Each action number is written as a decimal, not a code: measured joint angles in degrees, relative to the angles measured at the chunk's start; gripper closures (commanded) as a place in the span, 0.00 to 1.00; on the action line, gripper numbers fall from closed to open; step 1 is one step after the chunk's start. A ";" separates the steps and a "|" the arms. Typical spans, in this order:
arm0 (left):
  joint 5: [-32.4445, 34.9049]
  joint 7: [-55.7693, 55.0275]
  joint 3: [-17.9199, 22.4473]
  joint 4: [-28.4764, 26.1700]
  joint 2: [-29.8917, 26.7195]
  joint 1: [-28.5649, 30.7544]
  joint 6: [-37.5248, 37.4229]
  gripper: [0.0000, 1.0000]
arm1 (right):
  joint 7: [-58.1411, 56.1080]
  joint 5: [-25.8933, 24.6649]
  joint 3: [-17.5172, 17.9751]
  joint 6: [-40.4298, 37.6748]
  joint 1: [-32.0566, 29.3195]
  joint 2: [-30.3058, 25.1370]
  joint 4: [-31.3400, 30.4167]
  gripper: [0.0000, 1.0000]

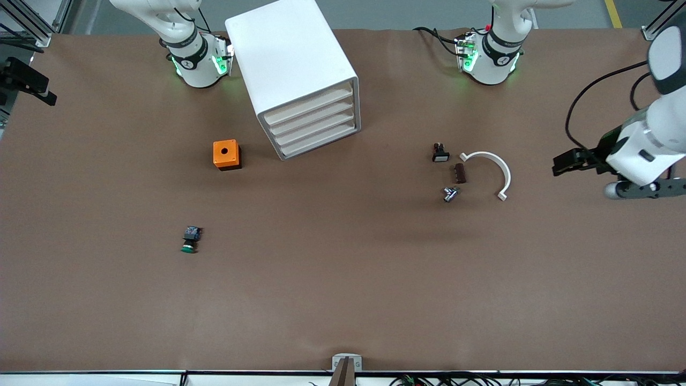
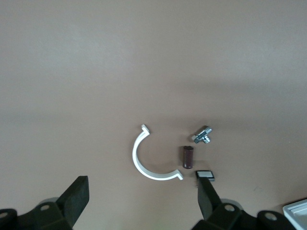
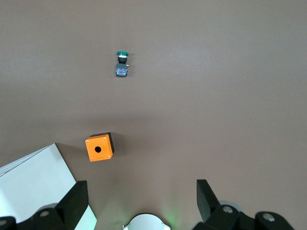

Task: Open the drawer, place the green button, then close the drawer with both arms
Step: 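Reach the left gripper toward the white cabinet's drawer handle, then grasp the drawer handle with the left gripper while the right gripper reaches in, then pull the drawer open with the left gripper while the right gripper grasps the button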

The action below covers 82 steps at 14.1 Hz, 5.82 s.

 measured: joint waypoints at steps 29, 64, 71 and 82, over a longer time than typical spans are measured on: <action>-16.35 -79.03 -0.47 14.40 30.04 -25.06 2.96 0.00 | 0.00 0.00 -0.03 -0.01 0.00 0.00 0.88 0.00; -58.12 -113.28 -3.00 15.89 52.42 -32.63 -14.82 0.52 | -0.08 -0.99 -0.60 3.59 -1.83 16.18 0.82 0.00; -58.12 -111.43 -3.13 15.78 53.08 -33.87 -14.96 0.73 | 1.41 -1.20 0.03 8.89 -1.73 16.21 0.35 0.00; -58.12 -109.18 -2.73 15.79 53.12 -32.34 -14.93 0.86 | 12.79 -1.17 0.41 35.53 3.37 23.76 -11.99 0.00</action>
